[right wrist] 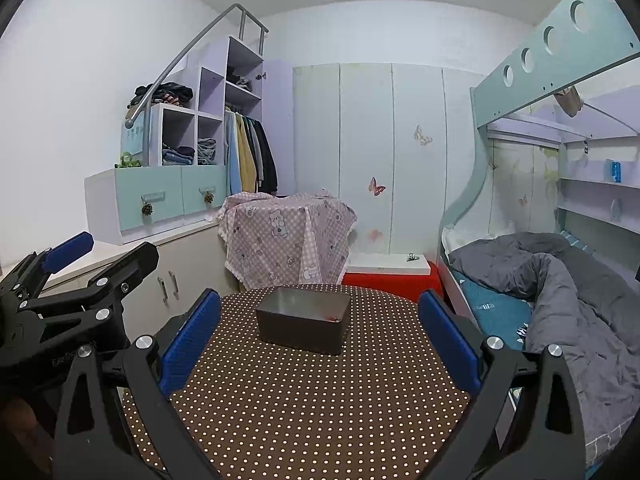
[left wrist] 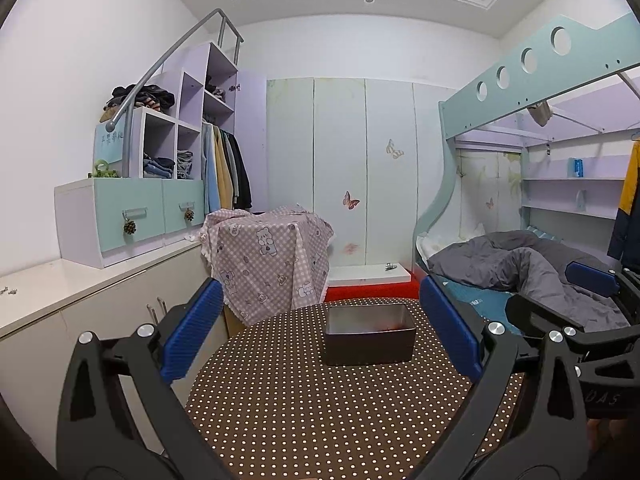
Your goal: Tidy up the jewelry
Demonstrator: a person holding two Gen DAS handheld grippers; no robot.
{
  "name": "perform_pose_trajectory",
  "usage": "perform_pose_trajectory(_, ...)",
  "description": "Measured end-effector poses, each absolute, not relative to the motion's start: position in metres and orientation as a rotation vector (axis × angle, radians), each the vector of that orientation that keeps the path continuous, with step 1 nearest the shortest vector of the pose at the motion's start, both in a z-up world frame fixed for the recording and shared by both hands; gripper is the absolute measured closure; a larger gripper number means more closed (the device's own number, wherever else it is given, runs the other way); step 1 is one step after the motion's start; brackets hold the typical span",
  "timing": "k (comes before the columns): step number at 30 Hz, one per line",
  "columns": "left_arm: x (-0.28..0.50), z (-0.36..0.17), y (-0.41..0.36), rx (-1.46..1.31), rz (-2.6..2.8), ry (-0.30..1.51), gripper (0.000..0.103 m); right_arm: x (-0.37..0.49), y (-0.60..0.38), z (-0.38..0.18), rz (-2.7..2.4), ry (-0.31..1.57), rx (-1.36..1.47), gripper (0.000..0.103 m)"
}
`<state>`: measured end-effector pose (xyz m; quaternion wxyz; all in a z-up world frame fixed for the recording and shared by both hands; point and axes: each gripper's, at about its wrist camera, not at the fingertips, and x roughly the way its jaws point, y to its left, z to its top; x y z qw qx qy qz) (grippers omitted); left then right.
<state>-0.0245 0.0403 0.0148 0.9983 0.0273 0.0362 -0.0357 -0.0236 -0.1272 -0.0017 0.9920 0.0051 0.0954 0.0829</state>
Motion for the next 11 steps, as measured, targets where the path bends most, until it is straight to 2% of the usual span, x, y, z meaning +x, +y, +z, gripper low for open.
perform_pose_trajectory(11, -0.008, 0.007, 0.038, 0.05, -0.068, 0.125, 0.006, -0.006, -0.127, -0.013, 0.182, 0.248, 0.037, 0.008)
